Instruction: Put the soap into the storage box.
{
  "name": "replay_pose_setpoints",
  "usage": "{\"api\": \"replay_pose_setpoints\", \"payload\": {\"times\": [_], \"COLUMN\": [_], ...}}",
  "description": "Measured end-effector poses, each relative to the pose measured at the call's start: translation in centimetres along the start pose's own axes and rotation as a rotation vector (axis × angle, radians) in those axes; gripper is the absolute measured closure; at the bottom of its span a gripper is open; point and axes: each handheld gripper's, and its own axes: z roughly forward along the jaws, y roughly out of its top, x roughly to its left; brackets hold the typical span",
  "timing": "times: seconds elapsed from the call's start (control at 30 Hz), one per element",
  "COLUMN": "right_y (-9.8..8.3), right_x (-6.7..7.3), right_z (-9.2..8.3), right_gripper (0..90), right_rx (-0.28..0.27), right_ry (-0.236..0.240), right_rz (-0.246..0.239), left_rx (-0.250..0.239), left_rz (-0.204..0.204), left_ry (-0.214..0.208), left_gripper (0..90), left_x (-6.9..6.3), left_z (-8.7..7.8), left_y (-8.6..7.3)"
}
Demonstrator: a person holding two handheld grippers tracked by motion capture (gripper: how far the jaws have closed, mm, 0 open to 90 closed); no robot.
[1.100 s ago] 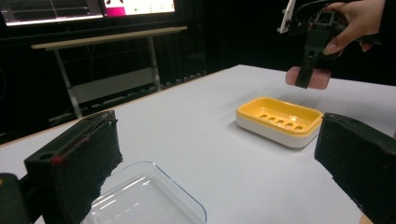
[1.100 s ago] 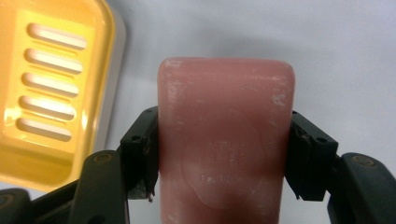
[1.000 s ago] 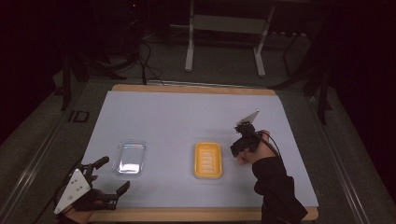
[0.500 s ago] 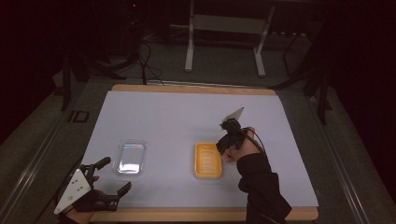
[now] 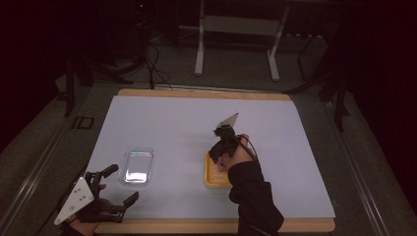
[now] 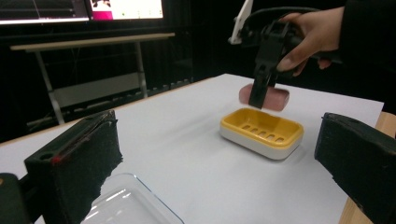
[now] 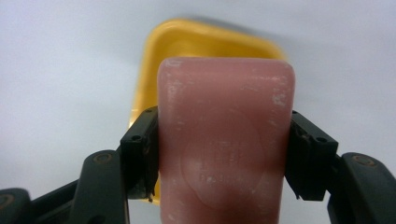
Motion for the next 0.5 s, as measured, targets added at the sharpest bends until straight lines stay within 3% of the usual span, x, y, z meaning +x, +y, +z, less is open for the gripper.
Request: {"api": "replay_pose_setpoints", "payload": {"times": [0.23, 0.5], "right_y": [0.1, -0.6], "right_x": [1.3, 1.2], "right_z": [1.0, 2.9], "right_gripper": [37.4, 37.3], "right_rx": [0.005, 0.015], "right_ry": [0.006, 0.008], "right_rz": [0.001, 0.033], "left_rx": [-0.007, -0.007], "left_rz": [0.005, 0.009], "left_ry": [0.001, -0.001], "left_gripper": [0.6, 0.5], "left_x": [0.0, -0.1], "left_z": [-0.4, -0.5], "left_y": [0.0, 0.0]}}
